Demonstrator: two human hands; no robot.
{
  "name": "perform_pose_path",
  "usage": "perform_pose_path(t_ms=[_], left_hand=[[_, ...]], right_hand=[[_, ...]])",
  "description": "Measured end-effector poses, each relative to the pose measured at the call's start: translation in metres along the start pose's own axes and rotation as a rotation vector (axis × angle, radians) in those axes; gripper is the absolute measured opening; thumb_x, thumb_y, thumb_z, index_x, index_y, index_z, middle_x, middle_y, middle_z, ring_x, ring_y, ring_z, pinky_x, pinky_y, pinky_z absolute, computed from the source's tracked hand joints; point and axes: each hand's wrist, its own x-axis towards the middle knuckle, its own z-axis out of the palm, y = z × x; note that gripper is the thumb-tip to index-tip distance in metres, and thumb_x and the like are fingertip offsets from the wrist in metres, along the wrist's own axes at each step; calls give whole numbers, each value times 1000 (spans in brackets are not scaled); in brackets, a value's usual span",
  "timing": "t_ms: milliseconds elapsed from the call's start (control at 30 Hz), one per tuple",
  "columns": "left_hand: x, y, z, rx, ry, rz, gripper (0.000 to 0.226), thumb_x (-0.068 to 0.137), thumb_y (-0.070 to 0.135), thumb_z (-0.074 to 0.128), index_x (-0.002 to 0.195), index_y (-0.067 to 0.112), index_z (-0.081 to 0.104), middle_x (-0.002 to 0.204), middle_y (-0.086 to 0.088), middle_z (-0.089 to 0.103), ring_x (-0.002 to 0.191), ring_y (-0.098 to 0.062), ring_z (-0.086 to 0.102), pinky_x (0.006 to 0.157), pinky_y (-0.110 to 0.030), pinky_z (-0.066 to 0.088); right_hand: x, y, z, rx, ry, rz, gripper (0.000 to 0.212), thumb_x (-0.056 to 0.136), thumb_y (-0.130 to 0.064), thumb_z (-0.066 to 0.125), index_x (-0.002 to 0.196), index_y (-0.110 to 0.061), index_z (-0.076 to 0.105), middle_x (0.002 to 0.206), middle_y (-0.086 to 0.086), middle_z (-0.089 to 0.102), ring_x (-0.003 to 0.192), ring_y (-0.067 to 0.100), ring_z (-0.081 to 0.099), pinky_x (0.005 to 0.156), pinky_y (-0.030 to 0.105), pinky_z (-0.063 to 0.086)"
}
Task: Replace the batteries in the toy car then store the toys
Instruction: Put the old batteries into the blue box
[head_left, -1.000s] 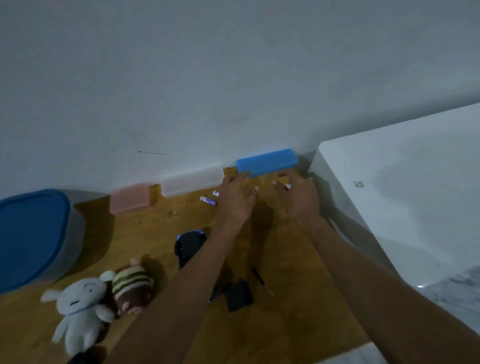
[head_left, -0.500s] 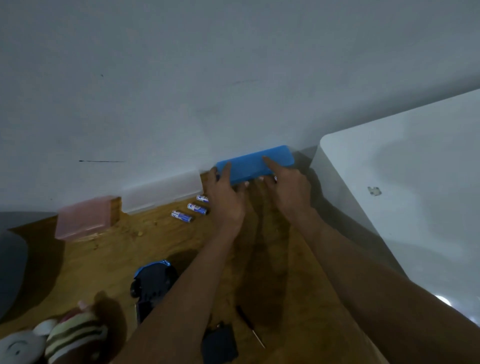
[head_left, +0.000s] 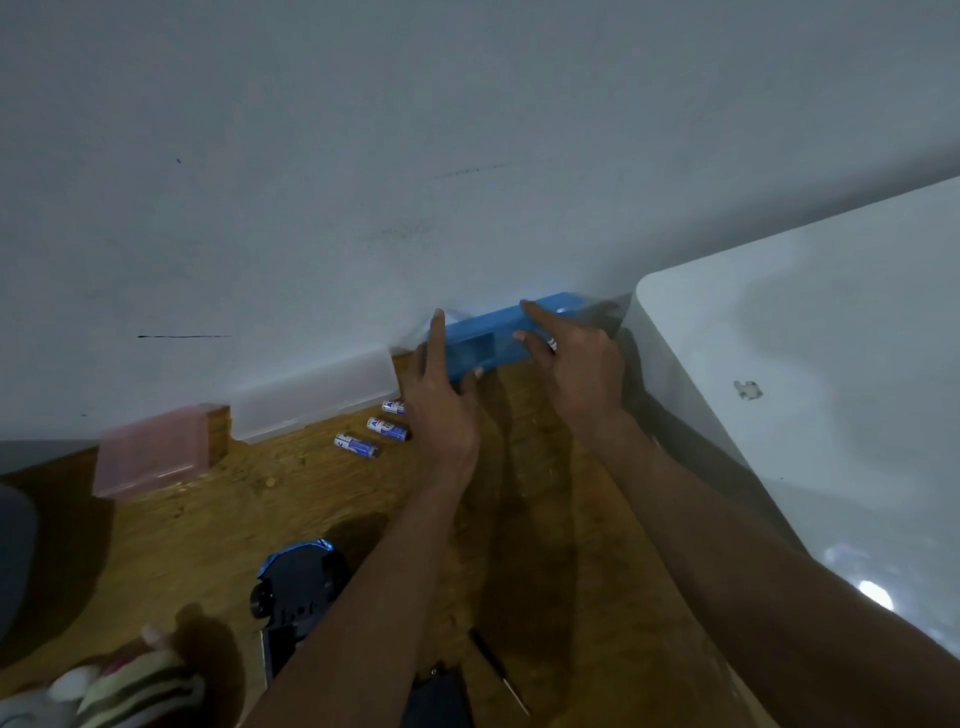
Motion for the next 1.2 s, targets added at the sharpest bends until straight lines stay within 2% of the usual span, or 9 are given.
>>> perform_pose_path(t_ms=[100,200,333,433,633,767,933,1067,1200], left_hand=[[-2,-2,-3,-50,3,3,93,92,3,69,159,40,17,142,-11,53,129,-24,53,105,-44,52],[-4,-5,-6,-46,0,36,93,93,5,69,158,44,16,144,-12,52,130,-26,53,104,-50,52],[-2,-9,-8,18,-36,56,86,94,6,68,158,39,22,143,-13,54,129,-28,55,107,-50,49],[3,-8,-9,40,-53,34,88,92,8,70,159,37,20,141,-13,55,127,-29,55,104,-47,50],[7,-13,-10,30,-58,37,91,89,9,74,159,36,22,134,-14,58,120,-28,59,97,-43,55],[8,-15,-11,-10,-49,44,89,88,10,75,158,35,26,129,-13,60,116,-26,60,96,-42,57],[10,-18,-12,25,-38,112,82,91,34,73,157,36,24,125,-13,66,108,-23,64,89,-33,56],[9,-17,-10,54,-19,96,80,92,32,72,158,34,26,124,-15,65,106,-25,64,88,-38,58],[9,-18,-11,50,-21,99,80,93,32,72,158,35,25,125,-14,65,106,-24,64,88,-37,58]], right_hand=[[16,-10,-4,43,33,56,45,93,-49,63,134,-30,63,102,6,75,86,20,67,74,30,51],[27,-21,-4,38,42,90,47,93,-49,63,133,-25,63,108,7,74,92,21,68,79,35,56],[33,-30,-4,-45,22,175,43,93,-51,62,123,-21,53,99,8,71,85,23,68,70,35,57],[28,-25,-1,-67,89,25,36,94,-52,60,101,-17,57,85,4,67,68,19,62,51,26,44],[25,-5,34,-239,114,-365,33,87,-45,69,74,-15,64,69,6,59,62,25,60,48,29,37],[28,0,39,-284,131,-398,34,86,-46,67,75,-14,68,69,7,61,67,27,61,48,30,41],[39,5,42,-320,112,-493,36,87,-48,64,74,-15,73,66,7,61,71,29,61,50,31,41],[41,9,44,-240,48,-469,49,93,-53,50,78,-13,74,70,8,61,80,30,59,55,36,46],[41,8,43,-242,33,-439,50,93,-56,54,75,-12,71,72,7,60,82,28,57,60,39,47]])
